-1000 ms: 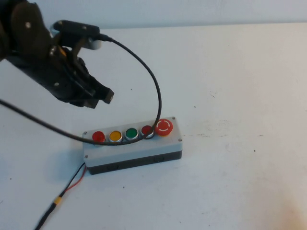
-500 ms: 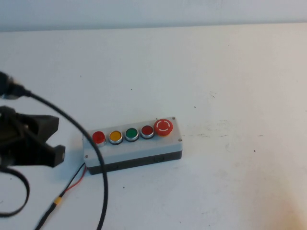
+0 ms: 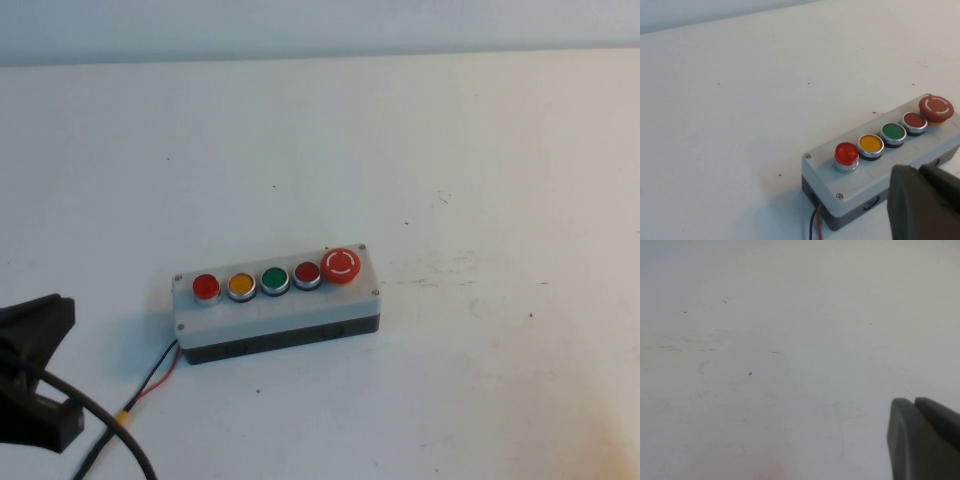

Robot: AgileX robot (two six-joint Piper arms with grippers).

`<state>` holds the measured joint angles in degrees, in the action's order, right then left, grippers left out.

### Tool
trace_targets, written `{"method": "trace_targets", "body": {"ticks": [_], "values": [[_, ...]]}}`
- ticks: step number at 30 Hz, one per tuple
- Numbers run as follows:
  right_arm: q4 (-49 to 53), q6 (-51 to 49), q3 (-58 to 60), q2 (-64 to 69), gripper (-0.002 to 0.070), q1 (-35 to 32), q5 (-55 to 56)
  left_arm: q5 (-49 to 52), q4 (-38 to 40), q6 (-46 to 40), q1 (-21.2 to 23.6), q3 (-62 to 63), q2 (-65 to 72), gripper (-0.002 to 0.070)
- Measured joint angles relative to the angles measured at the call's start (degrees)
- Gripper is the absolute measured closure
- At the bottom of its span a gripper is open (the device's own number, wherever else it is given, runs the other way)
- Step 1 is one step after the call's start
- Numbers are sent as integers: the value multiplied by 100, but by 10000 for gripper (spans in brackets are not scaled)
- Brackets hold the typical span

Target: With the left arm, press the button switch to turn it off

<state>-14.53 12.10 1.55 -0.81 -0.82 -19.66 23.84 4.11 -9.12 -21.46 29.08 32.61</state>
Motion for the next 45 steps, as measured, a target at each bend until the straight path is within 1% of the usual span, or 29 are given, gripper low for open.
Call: {"method": "trace_targets", "body": {"ticks": [7, 11, 15, 18, 21, 24, 26, 31, 38, 40, 45], "values": [[0, 0, 0, 0, 692, 0, 0, -203, -84, -30, 0, -33, -48, 677], [0, 0, 0, 0, 692, 0, 0, -727, -343, -64, 0, -227, -284, 677], [0, 0, 0, 0, 692, 0, 0, -1803, -499, -81, 0, -919, -961, 677], [0, 0, 0, 0, 692, 0, 0, -2588, -512, -84, 95, -1631, -1596, 677], [0, 0, 0, 0, 692, 0, 0, -3014, -411, -84, 290, -2291, -2193, 677], [0, 0, 0, 0, 693, 0, 0, -3076, -270, -73, 510, -2840, -2665, 677], [0, 0, 0, 0, 692, 0, 0, -2951, -152, -73, 651, -3006, -2923, 677], [0, 0, 0, 0, 692, 0, 0, -1856, -57, 20, 901, -3051, -3300, 677], [0, 0, 0, 0, 692, 0, 0, -356, -208, 473, 972, -3051, -3322, 677], [0, 0, 0, 0, 692, 0, 0, -182, -231, 516, 976, -3056, -3322, 677], [0, 0, 0, 0, 692, 0, 0, -168, -235, 528, 976, -3056, -3322, 677]]}}
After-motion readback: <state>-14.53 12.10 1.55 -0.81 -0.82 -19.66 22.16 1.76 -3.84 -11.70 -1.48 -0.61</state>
